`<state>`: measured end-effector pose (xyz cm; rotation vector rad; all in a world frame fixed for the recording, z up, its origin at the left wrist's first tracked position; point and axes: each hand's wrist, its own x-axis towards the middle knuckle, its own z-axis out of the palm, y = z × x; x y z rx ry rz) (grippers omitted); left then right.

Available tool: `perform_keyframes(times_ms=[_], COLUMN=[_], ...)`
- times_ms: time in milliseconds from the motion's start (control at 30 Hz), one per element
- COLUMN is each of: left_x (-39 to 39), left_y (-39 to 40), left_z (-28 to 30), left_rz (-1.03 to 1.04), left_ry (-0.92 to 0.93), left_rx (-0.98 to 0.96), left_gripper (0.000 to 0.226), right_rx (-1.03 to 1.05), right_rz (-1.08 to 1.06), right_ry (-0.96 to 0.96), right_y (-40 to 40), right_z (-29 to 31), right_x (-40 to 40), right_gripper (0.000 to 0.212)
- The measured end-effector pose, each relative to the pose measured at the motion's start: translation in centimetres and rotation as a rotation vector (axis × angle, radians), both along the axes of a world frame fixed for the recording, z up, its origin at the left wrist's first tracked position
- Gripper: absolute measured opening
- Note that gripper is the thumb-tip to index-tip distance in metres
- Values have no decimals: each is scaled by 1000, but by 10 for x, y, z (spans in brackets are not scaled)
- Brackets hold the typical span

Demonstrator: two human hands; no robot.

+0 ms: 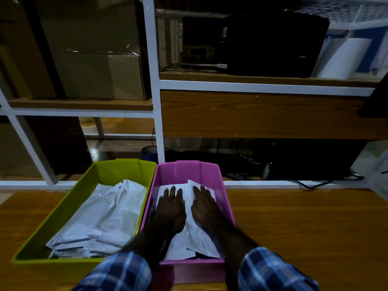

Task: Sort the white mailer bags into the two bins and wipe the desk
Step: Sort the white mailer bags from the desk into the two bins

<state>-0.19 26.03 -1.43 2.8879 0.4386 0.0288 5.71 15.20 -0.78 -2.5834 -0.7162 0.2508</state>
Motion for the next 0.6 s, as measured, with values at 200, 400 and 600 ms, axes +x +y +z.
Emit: perform_keyframes(times_ms=[200, 400, 600], left_x=[0, -5, -2], left_y=[9, 5, 6], left_z=[-34, -42, -46], left_rz=[16, -7, 8], left_ry=[-108, -129, -115], left_rx=[10, 45, -2], left_gripper=[70, 66, 64], right_rx=[-79, -132, -138], right_rz=[8, 24, 23], right_ry=[-41, -114, -106], right_y=[-2, -7, -5], right_z=[-25, -44, -47], right_x=[-3, -4, -3], right_gripper=[61, 65, 81])
